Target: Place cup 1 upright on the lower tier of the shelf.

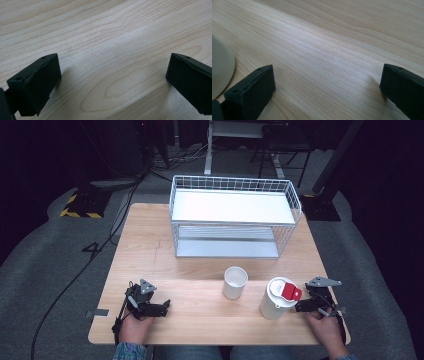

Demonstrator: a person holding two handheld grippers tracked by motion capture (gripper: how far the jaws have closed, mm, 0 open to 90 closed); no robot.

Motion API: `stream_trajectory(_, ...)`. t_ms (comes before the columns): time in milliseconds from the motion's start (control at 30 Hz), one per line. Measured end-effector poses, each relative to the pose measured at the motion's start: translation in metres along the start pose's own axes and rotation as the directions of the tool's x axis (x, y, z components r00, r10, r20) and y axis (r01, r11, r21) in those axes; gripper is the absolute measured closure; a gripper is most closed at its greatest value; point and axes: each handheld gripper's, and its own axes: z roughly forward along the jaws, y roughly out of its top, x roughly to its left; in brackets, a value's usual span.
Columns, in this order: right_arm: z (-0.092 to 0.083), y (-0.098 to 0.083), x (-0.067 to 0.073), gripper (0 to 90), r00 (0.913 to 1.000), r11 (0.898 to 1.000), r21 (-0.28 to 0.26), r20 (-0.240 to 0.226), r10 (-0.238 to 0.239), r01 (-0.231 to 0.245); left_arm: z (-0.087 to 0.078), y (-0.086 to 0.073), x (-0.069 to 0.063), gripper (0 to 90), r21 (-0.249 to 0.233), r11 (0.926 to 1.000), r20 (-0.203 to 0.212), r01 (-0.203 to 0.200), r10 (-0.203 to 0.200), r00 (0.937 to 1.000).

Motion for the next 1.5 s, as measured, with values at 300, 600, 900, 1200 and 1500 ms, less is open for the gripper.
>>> stream_trajectory(300, 0.000, 0.000, 0.000, 0.1, 1.0000, 1.000, 0.000, 0.000, 0.000, 0.000, -0.002, 0.005, 0.000, 1.0, 0.003, 0.9998, 0.013, 0.017, -0.017, 0.9998)
stream_trajectory(600, 0.000, 0.000, 0.000, 0.1, 1.0000, 1.000, 0.000, 0.000, 0.000, 0.000, -0.021, 0.023, -0.013, 2.0, -0.081, 0.9966, 0.040, -0.012, 0.016, 0.9991)
stream_trajectory(900, 0.000, 0.000, 0.000, 0.1, 1.0000, 1.000, 0.000, 0.000, 0.000, 0.000, -0.029, 0.039, -0.029, 2.3, -0.154, 0.9876, 0.092, -0.030, 0.044, 0.9948)
stream_trajectory(1200, 0.000, 0.000, 0.000, 0.1, 1.0000, 1.000, 0.000, 0.000, 0.000, 0.000, -0.021, 0.053, -0.052, 2.0, -0.208, 0.9754, 0.161, -0.073, 0.108, 0.9811)
stream_trajectory(1500, 0.000, 0.000, 0.000, 0.1, 1.0000, 1.000, -0.001, 0.001, 0.001, -0.001, -0.016, 0.066, -0.069, 2.0, -0.252, 0.9669, 0.235, -0.041, 0.103, 0.9665)
